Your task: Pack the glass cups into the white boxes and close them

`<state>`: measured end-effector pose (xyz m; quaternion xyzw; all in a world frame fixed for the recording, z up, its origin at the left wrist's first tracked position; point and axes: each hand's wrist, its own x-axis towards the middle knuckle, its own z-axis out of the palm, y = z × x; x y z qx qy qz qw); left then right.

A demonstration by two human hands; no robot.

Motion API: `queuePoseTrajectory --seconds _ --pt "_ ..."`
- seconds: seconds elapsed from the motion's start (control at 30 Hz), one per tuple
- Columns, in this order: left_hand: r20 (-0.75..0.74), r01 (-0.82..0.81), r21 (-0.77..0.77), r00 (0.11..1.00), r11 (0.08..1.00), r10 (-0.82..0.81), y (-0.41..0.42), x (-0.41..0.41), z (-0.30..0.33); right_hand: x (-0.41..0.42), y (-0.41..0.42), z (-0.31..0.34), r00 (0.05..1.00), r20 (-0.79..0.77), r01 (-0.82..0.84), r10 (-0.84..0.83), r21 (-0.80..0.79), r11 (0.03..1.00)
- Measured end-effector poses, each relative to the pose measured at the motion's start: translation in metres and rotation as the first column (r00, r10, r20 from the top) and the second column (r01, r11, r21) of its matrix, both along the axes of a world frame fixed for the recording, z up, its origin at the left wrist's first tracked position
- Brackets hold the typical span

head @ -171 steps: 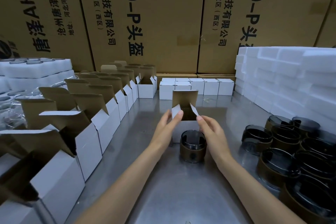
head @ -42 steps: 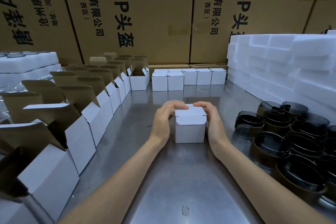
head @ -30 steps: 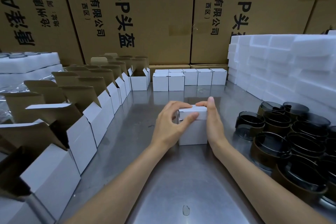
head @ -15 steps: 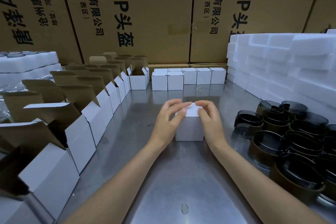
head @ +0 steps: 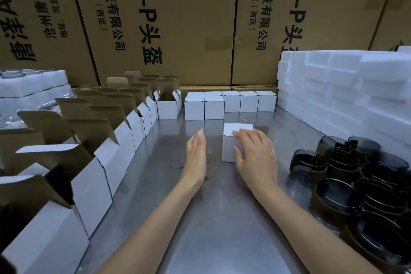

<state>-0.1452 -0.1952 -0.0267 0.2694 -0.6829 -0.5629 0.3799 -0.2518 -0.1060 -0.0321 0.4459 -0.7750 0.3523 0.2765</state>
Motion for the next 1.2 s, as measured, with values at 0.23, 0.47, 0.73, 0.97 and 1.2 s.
queuePoseTrajectory --seconds 0.23,0.47,0.73,0.97,1.2 --pt "0.235 0.109 -0.203 0.970 0.973 -0.059 -0.039 -0.033 -0.008 -0.077 -0.078 0.000 0.975 0.029 0.214 -0.221 0.165 0.963" --pt "0.209 0.079 -0.246 0.977 0.966 -0.027 -0.074 -0.057 -0.013 -0.138 -0.143 -0.002 0.962 0.081 0.242 -0.262 0.199 0.949" --pt "0.199 0.067 -0.235 0.980 0.970 -0.019 -0.072 -0.059 -0.012 -0.169 -0.171 -0.004 0.980 0.146 0.094 -0.132 0.244 0.965" --pt "0.201 0.069 -0.251 0.980 0.966 -0.018 -0.070 -0.058 -0.011 -0.172 -0.177 -0.006 0.985 0.146 0.050 -0.088 0.244 0.968" --pt "0.180 0.067 -0.243 0.983 0.968 -0.023 -0.071 -0.059 -0.011 -0.171 -0.179 -0.006 0.990 0.016 0.129 -0.137 0.238 0.963"
